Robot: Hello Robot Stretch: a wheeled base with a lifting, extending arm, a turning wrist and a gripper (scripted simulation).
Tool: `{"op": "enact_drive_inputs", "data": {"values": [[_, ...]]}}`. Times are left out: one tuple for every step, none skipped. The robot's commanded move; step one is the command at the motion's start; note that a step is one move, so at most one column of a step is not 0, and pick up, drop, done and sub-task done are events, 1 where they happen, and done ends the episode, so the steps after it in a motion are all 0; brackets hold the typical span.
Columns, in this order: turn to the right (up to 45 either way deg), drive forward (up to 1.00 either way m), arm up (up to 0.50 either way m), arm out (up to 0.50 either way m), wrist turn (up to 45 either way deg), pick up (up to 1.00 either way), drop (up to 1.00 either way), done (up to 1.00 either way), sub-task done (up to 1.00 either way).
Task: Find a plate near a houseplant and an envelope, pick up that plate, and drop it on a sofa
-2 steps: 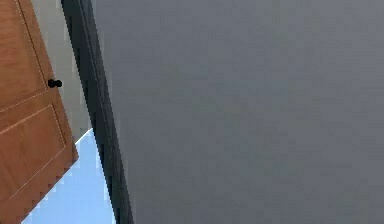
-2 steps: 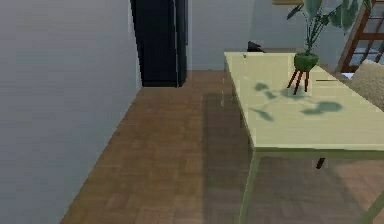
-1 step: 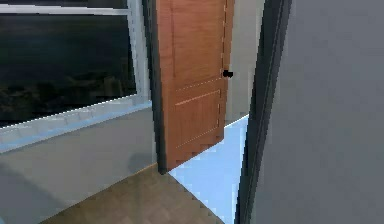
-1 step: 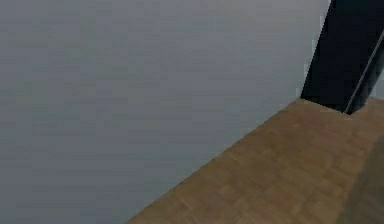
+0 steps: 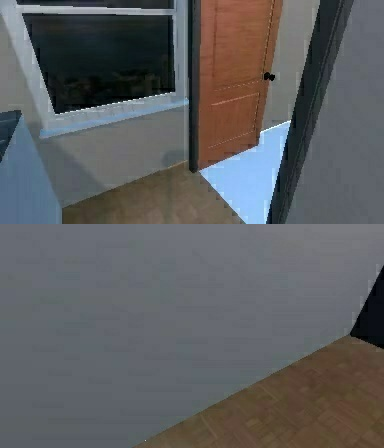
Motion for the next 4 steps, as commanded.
{"op": "enact_drive_inputs", "data": {"values": [[-3.0,0.00,0.00,0.00,0.0,0.00,0.00,0.00,0.00],[0.0,0.75,0.00,0.00,0.0,0.00,0.00,0.00,0.00],[42.0,0.00,0.00,0.00,0.0,0.00,0.00,0.00,0.00],[0.0,0.25,0.00,0.00,0.0,0.00,0.00,0.00,0.00]]}}
